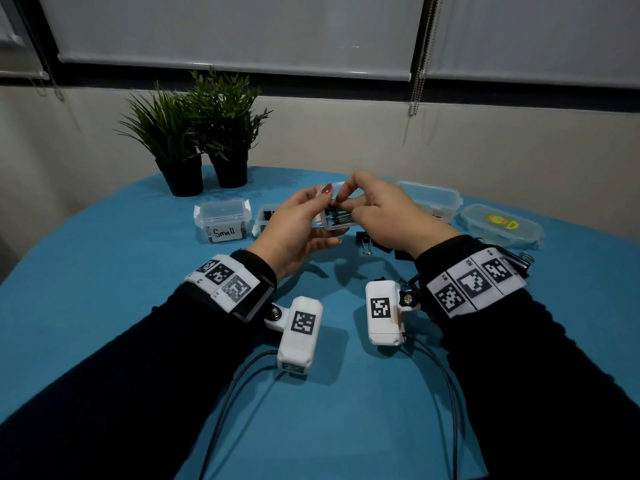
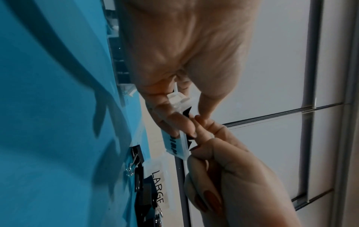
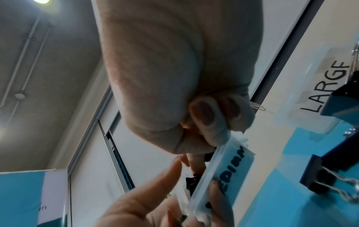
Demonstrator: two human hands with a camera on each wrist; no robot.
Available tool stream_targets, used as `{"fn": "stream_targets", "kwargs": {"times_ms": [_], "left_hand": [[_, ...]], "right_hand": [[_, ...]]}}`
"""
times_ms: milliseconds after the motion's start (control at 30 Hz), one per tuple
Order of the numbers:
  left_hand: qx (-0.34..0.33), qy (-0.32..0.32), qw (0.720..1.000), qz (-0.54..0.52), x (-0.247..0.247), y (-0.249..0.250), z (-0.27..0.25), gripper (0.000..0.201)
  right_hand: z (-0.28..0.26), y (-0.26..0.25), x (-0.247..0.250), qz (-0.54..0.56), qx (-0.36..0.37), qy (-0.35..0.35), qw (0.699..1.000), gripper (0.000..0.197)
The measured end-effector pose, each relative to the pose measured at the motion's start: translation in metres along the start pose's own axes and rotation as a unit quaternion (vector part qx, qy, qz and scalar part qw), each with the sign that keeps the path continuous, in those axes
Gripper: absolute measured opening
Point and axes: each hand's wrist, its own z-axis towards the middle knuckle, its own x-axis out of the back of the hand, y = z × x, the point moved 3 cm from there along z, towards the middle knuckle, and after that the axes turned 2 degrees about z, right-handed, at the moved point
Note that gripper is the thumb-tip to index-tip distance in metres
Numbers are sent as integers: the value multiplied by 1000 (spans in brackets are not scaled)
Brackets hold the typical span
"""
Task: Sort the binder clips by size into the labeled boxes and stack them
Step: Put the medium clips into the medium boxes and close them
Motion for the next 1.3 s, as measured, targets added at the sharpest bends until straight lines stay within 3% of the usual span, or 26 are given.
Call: {"fn": "stream_targets", "kwargs": {"times_ms": [100, 200, 300, 400, 500, 600, 700, 933, 1300], "left_hand": [[-8, 20, 999, 49, 2, 1, 2, 36], [-3, 39, 996, 76, 2, 0, 4, 32], [1, 58, 994, 92, 3, -1, 6, 32], [2, 82, 990, 113, 5, -2, 7, 40], [-7, 89, 986, 141, 6, 0, 6, 44], [-18, 96, 980, 175, 4, 1, 5, 38], [-23, 110, 975, 191, 5, 1, 6, 30], [-34, 118, 968, 217, 5, 1, 6, 26], [-20, 121, 969, 216, 8, 0, 7, 19]], "right_hand": [[-2, 0, -4, 24, 13, -10, 1000, 31], [-1, 3, -4, 88, 27, 42, 995, 33], [1, 3, 3, 120, 54, 114, 985, 29], [2, 6, 13, 116, 91, 236, 960, 15], [6, 17, 17, 88, 43, 310, 946, 23], [11, 27, 2, 110, -72, 219, 967, 44], [11, 25, -13, 118, -113, 147, 976, 48], [11, 28, -16, 145, -139, 127, 971, 25], [8, 31, -14, 174, -165, 85, 967, 32]]}}
